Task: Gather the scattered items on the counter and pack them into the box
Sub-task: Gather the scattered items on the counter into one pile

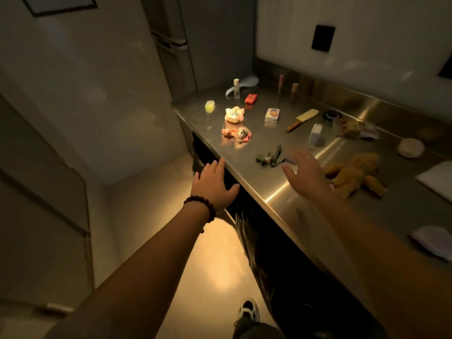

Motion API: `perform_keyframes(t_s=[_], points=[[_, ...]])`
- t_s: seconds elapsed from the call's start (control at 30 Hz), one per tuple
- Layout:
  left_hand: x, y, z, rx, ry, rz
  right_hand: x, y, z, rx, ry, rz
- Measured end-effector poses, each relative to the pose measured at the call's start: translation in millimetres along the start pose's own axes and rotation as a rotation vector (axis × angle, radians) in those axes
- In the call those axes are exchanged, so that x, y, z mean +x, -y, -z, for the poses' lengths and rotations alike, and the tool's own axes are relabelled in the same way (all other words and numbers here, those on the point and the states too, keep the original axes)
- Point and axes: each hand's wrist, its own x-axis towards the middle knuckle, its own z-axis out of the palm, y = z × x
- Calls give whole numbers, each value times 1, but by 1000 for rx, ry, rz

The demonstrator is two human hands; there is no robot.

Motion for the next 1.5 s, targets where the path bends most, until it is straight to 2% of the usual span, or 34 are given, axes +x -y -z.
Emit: perform_keyframes(t_s=[0.13, 0.3, 0.77, 1.17, 1.5], points=[[89, -12, -4, -35, 22, -78, 62, -17, -14, -23, -2, -123], [156, -26, -22, -70, 70, -159, 108, -44, -25, -41, -6, -239], [289, -49, -48, -36, 211, -479, 136, -72, -34, -230, -140, -476], [385, 10, -60, 9, 320, -755, 182, -16, -86, -222, -216, -783], [401, 29, -64, -22, 362, -863, 186, 12, -105, -294, -232, -869]])
